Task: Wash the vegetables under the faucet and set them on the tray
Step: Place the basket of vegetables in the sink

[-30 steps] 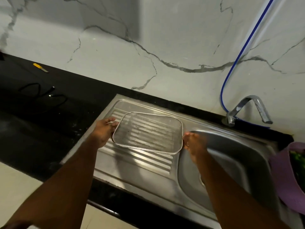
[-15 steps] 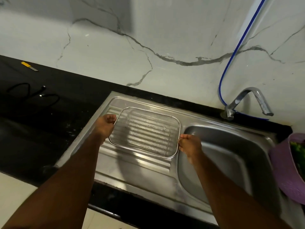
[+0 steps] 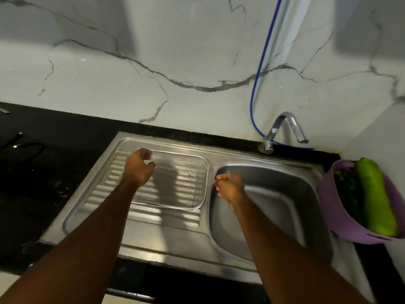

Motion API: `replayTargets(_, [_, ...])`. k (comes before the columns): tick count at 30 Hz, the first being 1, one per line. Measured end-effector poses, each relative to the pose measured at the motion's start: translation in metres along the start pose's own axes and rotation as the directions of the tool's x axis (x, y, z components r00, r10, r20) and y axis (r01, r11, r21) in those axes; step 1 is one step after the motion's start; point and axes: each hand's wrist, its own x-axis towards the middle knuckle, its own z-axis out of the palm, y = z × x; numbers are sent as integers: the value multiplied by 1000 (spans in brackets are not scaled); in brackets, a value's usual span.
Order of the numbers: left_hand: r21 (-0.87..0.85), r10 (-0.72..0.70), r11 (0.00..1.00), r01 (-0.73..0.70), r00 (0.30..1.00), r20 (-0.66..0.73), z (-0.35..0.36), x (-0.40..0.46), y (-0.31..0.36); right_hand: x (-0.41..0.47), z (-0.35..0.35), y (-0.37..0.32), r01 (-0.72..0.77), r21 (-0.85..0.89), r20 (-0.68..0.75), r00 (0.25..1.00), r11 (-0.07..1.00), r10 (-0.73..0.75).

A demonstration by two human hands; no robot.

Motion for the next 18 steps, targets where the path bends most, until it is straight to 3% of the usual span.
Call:
replayTargets(5, [44,117,992,-119,992,45,48,-13,62,-13,-42,-14,20,70,-63,998,997,-16])
replayTargets(8, [23,145,988,-151,976,163,89,-23,105,-16,-82,-11,43,76,-83,996,996,-37])
replayTargets(13, [70,326,926,-370,881,344,152,-42,168,-24,-160,15,-4,61,-173,985,998,14])
replayTargets(18, [55,360,893,-446,785,504,223,-72,211,-20,-232,69,-17,75,-311,950,997,40])
